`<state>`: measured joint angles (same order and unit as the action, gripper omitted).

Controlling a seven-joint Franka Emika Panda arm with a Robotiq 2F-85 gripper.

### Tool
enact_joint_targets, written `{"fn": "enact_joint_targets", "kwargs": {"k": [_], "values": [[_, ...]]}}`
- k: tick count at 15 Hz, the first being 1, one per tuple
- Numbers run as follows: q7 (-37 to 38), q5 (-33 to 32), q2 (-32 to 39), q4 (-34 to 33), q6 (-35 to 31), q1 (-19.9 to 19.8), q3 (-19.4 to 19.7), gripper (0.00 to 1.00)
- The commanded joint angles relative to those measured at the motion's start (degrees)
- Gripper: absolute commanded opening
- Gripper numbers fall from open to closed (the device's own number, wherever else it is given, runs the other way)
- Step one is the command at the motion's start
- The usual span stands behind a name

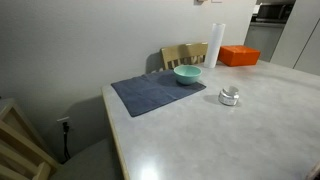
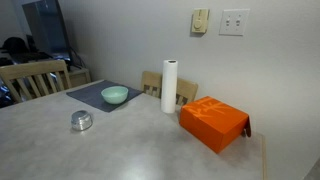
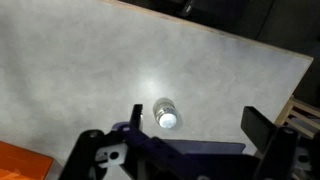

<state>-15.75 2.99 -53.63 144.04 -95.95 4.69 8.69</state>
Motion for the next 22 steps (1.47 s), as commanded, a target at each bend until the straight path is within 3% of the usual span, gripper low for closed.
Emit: {"fn": "enact_joint_targets", "kwargs": {"k": [1,7,12,15,16,17,20,22], "values": [[-0.4,0.4,0.1,-0.2,0.2,-0.6,-0.4,1.0],[-1.7,0.9,10.2,-2.2,0.9,1.7,-1.0,1.0],[-4.1,2.7,22.9,-4.4,2.5,3.5,-0.8,1.0],[-6.5,3.5,29.2,-7.1,6.0,3.4,-1.0,1.0],[-6.4,2.5,30.5,-8.1,7.8,2.6,-1.5,1.0],[-5.2,2.7,26.1,-4.1,3.9,2.0,-2.4,1.0],[-5.5,2.7,29.8,-6.6,6.1,1.8,-2.5,1.0],[-7.2,2.7,29.1,-5.4,1.0,2.0,-2.8,1.0]]}}
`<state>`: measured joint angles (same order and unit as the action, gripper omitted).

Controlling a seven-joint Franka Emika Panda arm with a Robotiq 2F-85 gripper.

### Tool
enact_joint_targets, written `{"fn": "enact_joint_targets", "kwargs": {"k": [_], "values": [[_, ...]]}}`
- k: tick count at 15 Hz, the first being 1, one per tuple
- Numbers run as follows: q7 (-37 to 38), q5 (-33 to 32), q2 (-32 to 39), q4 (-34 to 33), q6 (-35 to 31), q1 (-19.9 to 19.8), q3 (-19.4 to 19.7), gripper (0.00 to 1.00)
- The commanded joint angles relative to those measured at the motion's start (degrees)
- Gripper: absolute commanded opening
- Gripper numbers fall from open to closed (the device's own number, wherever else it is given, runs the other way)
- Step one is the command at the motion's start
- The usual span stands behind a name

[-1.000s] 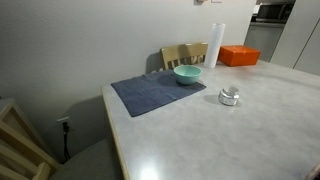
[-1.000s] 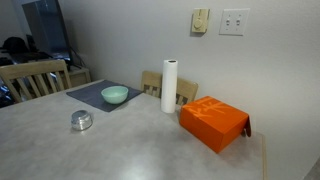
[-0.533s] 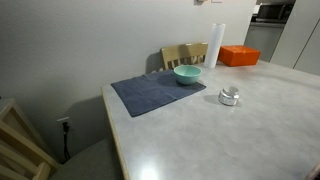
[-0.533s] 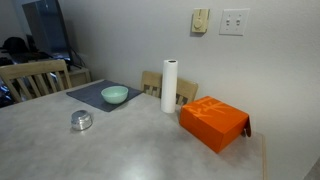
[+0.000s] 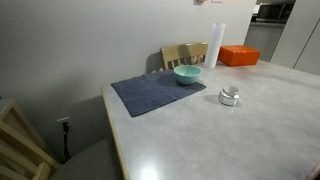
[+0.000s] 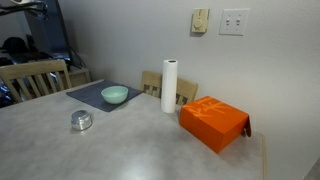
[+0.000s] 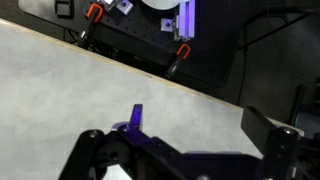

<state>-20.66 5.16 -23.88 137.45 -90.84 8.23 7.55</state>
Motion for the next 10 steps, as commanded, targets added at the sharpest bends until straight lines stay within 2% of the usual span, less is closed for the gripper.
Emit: {"fn": "enact_joint_targets", "kwargs": {"k": [1,6,8,10], "values": [[-3.0,0.8,-0.1,1.7,-8.4,-1.3,-1.7,1.0],[-7.3,3.7,7.2,2.9,-24.9,0.6,-2.8,1.0],[-9.1,5.0,12.4,1.6,-27.1,1.2,-3.5,1.0],[-9.9,5.1,18.7,-1.0,-26.1,1.4,-4.9,1.0]]}}
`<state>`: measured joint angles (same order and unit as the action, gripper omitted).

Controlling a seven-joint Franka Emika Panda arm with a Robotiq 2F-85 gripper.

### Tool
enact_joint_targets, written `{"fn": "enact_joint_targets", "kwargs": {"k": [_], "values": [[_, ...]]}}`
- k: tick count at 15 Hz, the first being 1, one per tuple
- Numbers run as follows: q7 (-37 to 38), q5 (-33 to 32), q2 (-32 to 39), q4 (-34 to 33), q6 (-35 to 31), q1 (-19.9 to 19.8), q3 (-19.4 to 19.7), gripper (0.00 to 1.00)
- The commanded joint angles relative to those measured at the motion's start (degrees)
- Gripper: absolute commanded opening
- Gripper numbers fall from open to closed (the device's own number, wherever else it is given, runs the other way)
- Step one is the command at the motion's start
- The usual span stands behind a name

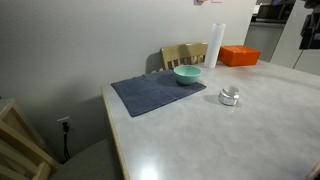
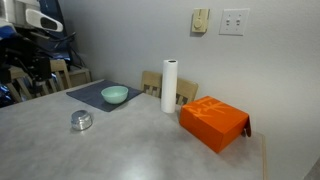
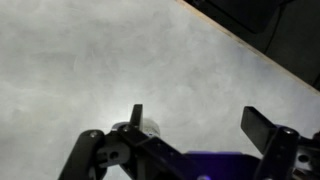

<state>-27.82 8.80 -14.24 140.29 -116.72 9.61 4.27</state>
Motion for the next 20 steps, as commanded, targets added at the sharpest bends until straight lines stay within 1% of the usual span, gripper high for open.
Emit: {"fn": "enact_joint_targets", "kwargs": {"k": [1,2,4,6,7,8,10,11,15,17,19,20], "values": [[-2.9,1.0,11.2,-5.3,1.8,-0.2,-2.3,1.0],[-1.1,0.4,5.2,-1.3,0.0,-1.3,-2.8,1.0],[-1.2,0.3,9.6,-3.0,0.1,-1.5,-3.9,1.0],[-1.2,0.3,11.3,-4.2,0.1,-1.7,-4.2,1.0],[-0.2,0.6,9.9,-2.5,-2.4,-1.9,-4.3,1.0],[0.2,1.2,10.1,-2.1,-4.4,-2.0,-4.5,1.0],[0.2,3.5,12.4,-2.5,-9.6,-1.9,-5.0,1.0],[0.9,3.7,13.7,-2.8,-12.4,-1.8,-5.4,1.0],[4.2,0.9,19.4,-5.0,-17.2,-1.3,-7.6,1.0],[6.5,-1.4,23.4,-7.0,-18.0,-1.1,-8.9,1.0],[9.1,-5.3,27.4,-9.6,-17.4,-1.0,-9.8,1.0],[7.5,-3.0,22.8,-6.3,-17.0,-2.0,-10.3,1.0]]}}
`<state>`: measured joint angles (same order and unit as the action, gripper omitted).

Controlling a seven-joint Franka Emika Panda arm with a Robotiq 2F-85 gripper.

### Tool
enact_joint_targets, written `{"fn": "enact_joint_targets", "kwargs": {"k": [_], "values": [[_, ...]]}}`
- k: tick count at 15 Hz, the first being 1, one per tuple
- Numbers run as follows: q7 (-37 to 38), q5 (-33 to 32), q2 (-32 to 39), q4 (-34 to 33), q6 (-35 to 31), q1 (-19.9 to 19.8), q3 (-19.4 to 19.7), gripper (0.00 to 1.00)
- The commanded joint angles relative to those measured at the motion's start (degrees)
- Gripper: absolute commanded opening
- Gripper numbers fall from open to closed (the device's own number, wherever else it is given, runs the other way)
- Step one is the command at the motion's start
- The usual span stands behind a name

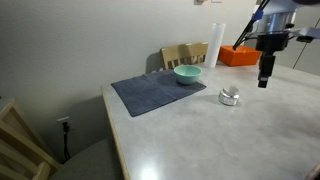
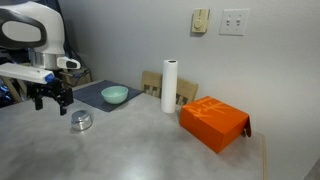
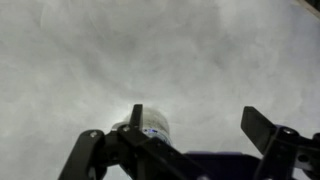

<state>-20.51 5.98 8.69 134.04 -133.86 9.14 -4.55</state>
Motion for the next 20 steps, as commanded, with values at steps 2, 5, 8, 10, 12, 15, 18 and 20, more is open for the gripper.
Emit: {"fn": "enact_joint_targets", "kwargs": {"k": [2,5,8,10,12,15,18,20], "values": [[1.7,-2.0,3.1,-1.9,0.0,-1.5,-2.1,1.0],[1.7,-2.8,4.1,-2.3,-1.9,-1.6,-2.1,1.0],[-1.0,-1.7,5.0,-1.9,-9.3,-2.3,-2.7,1.0],[-0.7,-2.7,5.8,-1.8,-14.0,-2.3,-2.7,1.0],[-0.3,-3.5,7.3,-2.4,-16.4,-2.4,-2.7,1.0],[-0.1,-4.6,10.2,-3.9,-17.8,-2.6,-3.0,1.0],[0.3,-6.0,12.9,-5.4,-17.4,-2.5,-3.2,1.0],[0.4,-6.9,14.1,-6.2,-17.3,-2.6,-3.4,1.0]]}}
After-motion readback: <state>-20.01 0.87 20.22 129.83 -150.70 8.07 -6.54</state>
